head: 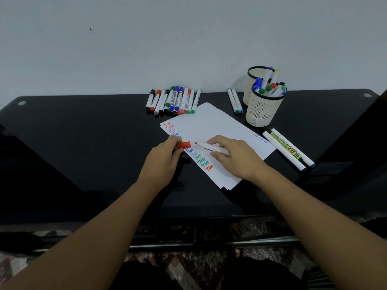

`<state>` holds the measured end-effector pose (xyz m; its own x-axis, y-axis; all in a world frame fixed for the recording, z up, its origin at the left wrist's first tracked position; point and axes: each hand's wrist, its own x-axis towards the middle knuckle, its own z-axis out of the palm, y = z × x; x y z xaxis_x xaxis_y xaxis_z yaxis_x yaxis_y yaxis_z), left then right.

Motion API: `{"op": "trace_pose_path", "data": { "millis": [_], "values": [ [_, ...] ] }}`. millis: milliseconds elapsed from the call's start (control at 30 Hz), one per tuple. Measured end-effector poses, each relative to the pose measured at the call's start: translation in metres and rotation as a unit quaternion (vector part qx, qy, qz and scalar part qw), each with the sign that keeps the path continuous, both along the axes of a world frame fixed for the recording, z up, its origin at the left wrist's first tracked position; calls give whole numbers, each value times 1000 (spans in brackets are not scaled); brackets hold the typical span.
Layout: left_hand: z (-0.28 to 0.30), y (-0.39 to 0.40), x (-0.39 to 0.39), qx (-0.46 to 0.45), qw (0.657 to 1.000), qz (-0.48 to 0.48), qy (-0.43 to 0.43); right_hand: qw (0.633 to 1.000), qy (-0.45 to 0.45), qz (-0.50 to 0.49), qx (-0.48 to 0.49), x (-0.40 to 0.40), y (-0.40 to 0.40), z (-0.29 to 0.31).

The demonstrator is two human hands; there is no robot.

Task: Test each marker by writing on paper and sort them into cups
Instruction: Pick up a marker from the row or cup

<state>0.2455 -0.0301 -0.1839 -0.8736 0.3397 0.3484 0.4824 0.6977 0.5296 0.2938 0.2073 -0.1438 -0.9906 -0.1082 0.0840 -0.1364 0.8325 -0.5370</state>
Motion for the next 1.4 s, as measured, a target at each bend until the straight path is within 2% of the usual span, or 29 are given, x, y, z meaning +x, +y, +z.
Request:
{"op": "trace_pose_path", "data": {
  "millis": [533, 700, 900, 1133, 1400],
  "values": [
    [7, 2, 10, -24, 997, -51, 54, 994, 20, 67, 83, -11, -13, -2],
    [6, 0, 12, -1, 998, -42, 36, 988, 2, 133, 82, -9, -31, 5],
    [-1, -2, 1, 17, 999, 4, -35, 993, 24, 97, 63, -7, -25, 2],
    [-7, -1, -6, -40, 999, 2, 34, 996, 30, 81, 34, -12, -18, -5],
    [-11, 1, -10, -54, 997, 17, 42, 995, 33, 83, 46, -13, -17, -10]
  ]
}}
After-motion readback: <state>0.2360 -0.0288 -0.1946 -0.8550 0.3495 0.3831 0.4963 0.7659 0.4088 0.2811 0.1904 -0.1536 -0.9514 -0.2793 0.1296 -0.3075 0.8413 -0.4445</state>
